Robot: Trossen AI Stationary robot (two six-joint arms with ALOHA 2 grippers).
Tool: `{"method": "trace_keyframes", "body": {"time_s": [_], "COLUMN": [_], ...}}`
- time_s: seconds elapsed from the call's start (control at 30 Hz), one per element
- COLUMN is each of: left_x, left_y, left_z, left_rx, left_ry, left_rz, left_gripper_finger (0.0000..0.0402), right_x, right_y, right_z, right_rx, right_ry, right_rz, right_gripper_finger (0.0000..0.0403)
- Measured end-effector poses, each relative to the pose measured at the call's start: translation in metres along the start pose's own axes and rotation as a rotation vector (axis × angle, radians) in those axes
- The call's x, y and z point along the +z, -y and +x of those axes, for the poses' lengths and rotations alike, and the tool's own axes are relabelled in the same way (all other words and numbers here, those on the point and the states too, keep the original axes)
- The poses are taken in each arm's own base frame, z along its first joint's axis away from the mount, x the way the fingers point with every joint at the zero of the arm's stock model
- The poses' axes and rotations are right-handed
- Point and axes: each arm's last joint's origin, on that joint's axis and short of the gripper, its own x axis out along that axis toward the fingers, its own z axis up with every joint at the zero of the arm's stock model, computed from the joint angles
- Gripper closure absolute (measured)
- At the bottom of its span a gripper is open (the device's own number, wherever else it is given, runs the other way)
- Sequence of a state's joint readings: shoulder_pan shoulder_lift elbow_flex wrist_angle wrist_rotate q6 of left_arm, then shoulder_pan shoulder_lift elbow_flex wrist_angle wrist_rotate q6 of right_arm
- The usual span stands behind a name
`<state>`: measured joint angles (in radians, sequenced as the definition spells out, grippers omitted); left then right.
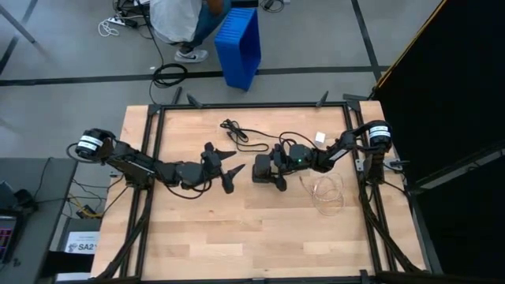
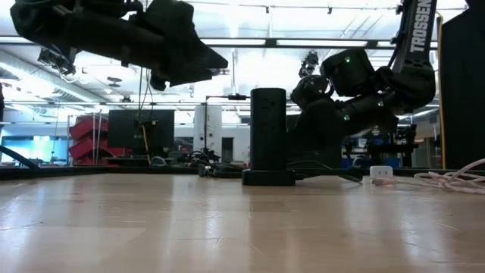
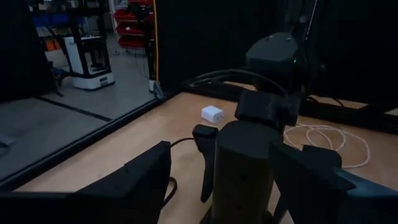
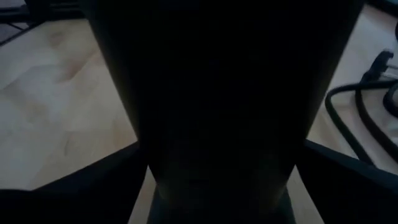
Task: Plug in charger
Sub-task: Move the black outlet to the middle of the table, then move the charger adapter to the middle of the table
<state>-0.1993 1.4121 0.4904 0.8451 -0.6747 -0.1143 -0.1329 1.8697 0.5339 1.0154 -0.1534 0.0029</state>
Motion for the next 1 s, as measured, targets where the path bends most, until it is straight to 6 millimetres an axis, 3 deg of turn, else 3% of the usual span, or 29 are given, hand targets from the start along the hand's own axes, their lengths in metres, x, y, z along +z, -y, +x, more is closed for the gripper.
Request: {"method": "trace_keyframes", "body": {"time_s": [0.27,0.7,1.0], "left_x": [-0.001,-0.001,-0.002], "left_y": [0.002,0.003,0.004], "left_z": [-0.001,-0.001,-0.002], "left_rx": [-0.027,-0.065,-0.074], "left_ry": [-0.005,-0.011,-0.015], "left_rz": [0.008,0.029,0.025], "left_gripper_finger": [0.0149,0.0149,0.0149], "right_x": [0.007,0.049,0.052], "right_y": [0.005,-0.003,0.004], "right_z": [-0.010,-0.066,-0.106], "right_rx": [-0.012,-0.051,-0.431], "right_ry": [-0.091,-0.245,-0.403], "right_rz": [0.007,0.005,0.099], "right_gripper_finger": [0.0048,0.0055,0.0055]}}
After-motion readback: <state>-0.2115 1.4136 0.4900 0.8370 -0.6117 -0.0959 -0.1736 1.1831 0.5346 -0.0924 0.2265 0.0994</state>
